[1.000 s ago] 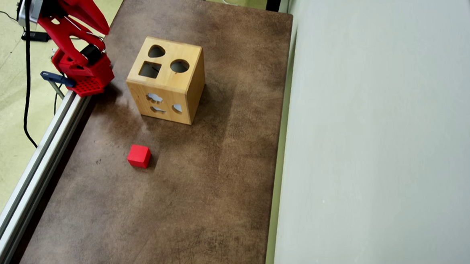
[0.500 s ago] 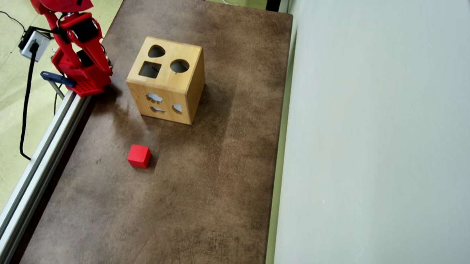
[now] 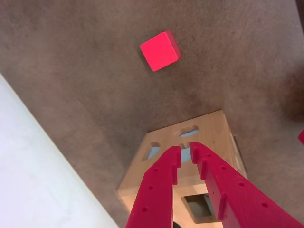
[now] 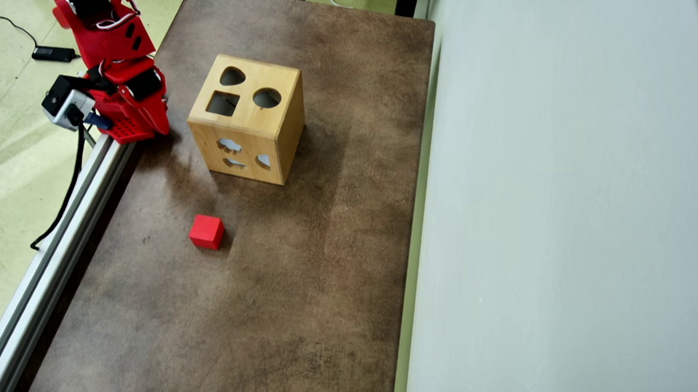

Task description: Pick and place the red cube on the square hole

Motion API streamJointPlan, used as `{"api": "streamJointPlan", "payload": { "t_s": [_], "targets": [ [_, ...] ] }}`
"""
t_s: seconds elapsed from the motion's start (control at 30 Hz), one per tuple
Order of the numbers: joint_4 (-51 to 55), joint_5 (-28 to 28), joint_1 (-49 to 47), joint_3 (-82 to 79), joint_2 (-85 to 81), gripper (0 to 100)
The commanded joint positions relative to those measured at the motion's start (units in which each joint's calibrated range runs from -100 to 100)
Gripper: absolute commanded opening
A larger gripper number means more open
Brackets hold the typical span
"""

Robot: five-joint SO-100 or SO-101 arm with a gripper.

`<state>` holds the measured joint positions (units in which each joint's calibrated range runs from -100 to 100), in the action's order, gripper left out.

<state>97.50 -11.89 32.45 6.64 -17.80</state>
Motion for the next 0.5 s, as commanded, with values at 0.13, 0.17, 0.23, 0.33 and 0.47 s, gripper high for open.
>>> {"api": "streamJointPlan", "payload": {
  "t_s": [0.13, 0.17, 0.23, 0.33, 0.47],
  "targets": [
    [-5.78, -4.79, 4.40, 1.23, 5.19, 5],
    [-7.47, -5.57, 4.70, 1.15, 5.78, 5],
    [-10.04, -6.89, 5.00, 1.15, 7.05, 5],
    [-11.49, -7.67, 5.00, 1.15, 9.09, 5],
    [-11.57, -7.77, 4.33, 1.15, 11.21, 5]
  ]
}}
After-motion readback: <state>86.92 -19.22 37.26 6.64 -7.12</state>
